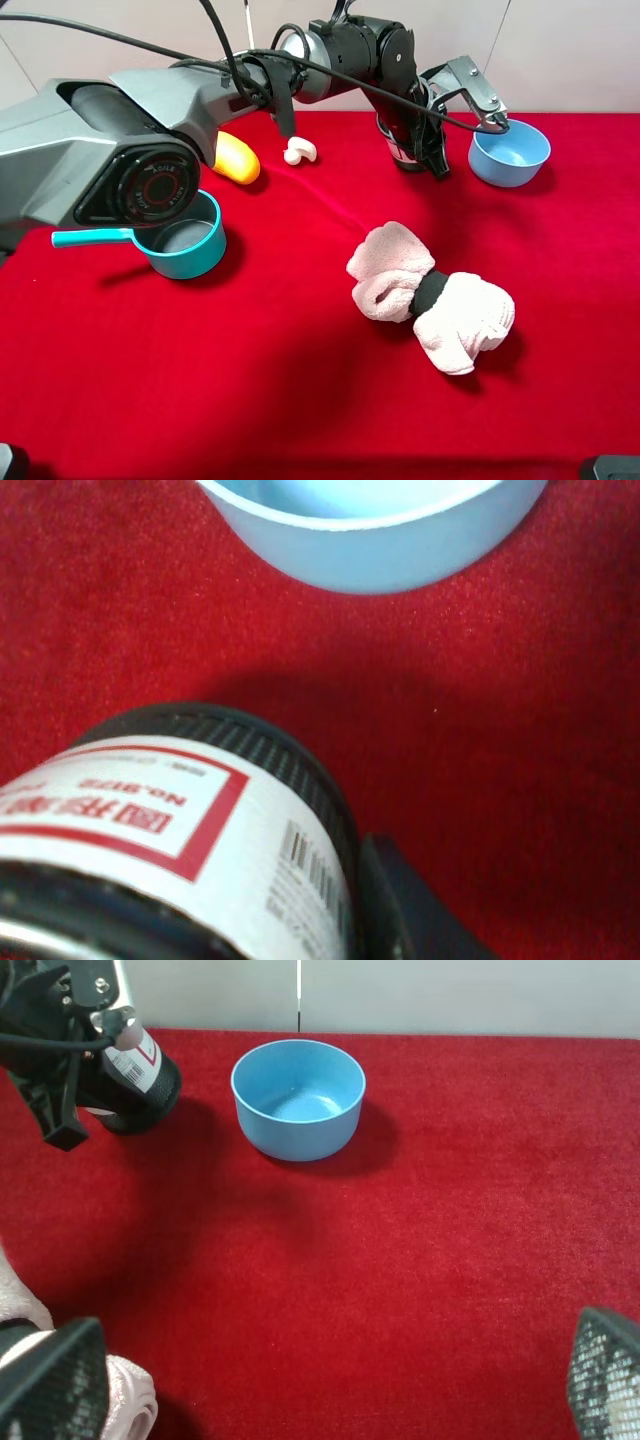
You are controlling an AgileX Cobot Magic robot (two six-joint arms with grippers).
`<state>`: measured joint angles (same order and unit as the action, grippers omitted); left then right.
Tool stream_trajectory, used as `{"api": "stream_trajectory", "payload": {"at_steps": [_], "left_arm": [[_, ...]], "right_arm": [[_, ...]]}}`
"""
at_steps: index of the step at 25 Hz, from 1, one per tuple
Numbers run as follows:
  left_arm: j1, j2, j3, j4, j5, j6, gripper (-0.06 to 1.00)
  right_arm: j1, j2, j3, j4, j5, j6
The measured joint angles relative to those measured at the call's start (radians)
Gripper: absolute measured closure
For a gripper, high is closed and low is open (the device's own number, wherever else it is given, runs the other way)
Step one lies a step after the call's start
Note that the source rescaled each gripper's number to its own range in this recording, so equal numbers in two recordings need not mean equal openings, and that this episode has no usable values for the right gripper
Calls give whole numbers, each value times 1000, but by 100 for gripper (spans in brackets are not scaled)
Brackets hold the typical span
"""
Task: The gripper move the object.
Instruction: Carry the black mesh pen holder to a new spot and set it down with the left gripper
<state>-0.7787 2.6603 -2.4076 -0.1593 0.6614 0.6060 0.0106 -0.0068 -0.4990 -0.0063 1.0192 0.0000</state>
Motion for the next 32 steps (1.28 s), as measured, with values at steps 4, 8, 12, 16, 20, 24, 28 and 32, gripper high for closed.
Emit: {"api": "stream_trajectory", "payload": {"at_steps": [4,8,12,16,20,24,28,32], "left_arm": [[0,0,1,0,-9,0,81],[0,0,1,0,-12,2,66],[0,0,1,0,-30,3,56],[0,0,1,-1,-33,3,45],[0,0,0,-1,-33,3,41],[0,0,-26,-2,-33,4,41],[0,0,-59,-27,-23,6,41],[0,0,-97,-31,28,6,40]], "right_arm": [[0,0,0,0,0,0],[0,0,0,0,0,0],[0,0,0,0,0,0],[0,0,0,0,0,0],[0,0,0,0,-1,0],[0,0,0,0,-1,0],[0,0,0,0,-1,0],[0,0,0,0,-1,0]]}}
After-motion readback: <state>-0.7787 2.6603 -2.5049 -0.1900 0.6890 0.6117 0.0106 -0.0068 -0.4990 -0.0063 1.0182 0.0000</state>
